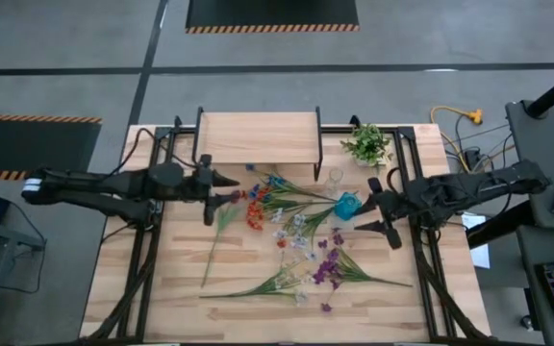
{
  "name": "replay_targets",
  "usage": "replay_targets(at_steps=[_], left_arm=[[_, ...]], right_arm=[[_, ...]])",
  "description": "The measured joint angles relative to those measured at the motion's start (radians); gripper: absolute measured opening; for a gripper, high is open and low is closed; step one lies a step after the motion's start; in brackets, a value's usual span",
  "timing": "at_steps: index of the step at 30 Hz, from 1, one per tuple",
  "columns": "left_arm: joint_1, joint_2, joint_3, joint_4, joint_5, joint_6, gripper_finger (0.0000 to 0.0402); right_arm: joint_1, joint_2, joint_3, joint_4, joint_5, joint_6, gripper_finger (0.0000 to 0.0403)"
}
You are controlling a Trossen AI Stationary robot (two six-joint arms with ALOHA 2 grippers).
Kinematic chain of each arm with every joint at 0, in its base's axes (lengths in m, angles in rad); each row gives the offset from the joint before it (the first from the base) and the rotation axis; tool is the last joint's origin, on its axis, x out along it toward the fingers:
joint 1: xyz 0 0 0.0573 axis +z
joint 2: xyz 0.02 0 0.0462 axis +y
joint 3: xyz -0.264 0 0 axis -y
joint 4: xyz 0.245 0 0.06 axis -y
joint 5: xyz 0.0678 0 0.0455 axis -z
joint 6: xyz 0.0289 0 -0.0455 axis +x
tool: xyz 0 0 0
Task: Pick and place flowers into a vace then onto a shelf
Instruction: Put the purple flowers into the blue flower vase
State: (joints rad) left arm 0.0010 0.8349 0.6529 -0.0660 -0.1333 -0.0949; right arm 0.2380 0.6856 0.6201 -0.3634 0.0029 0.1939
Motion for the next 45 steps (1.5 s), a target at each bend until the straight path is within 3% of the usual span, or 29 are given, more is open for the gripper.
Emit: replay_targets(at_steps=[7, 9, 13, 15, 26, 33, 38, 41, 45], left_arm=[[-0.001, 0.148, 0.070, -0.015, 0.062, 0.012, 0.0153], [-0.008, 0.208, 0.094, -0.026, 0.159, 0.059, 0.0153], [-0.037, 0.332, 0.171, -0.070, 0.457, 0.224, 0.0153], [-0.053, 0.402, 0.226, -0.105, 0.519, 0.263, 0.0153], [-0.073, 0.812, 0.623, -0.510, 0.523, 0.348, 0.0153], [-0.073, 0.929, 0.813, -0.700, 0.526, 0.369, 0.0153], [-0.066, 0.933, 0.835, -0.752, 0.526, 0.364, 0.0152], [-0.056, 0.905, 0.769, -0.731, 0.525, 0.326, 0.0152], [-0.044, 0.816, 0.627, -0.576, 0.522, 0.297, 0.0152]], right_arm=[[0.050, 0.014, 0.000, -0.004, 0.000, 0.054, 0.0171], [0.057, 0.018, 0.000, -0.008, 0.000, 0.061, 0.0171], [0.059, 0.017, 0.000, -0.041, 0.000, 0.061, 0.0171], [0.059, 0.016, 0.000, -0.057, 0.000, 0.061, 0.0171], [0.059, 0.024, -0.001, -0.126, -0.053, 0.057, 0.0171], [0.059, 0.023, -0.001, -0.137, -0.117, 0.099, 0.0171], [0.059, 0.025, -0.001, -0.162, -0.116, 0.094, 0.0171], [0.059, 0.024, -0.001, -0.161, -0.116, 0.090, 0.0171], [0.059, 0.023, -0.001, -0.159, -0.110, 0.080, 0.0171]])
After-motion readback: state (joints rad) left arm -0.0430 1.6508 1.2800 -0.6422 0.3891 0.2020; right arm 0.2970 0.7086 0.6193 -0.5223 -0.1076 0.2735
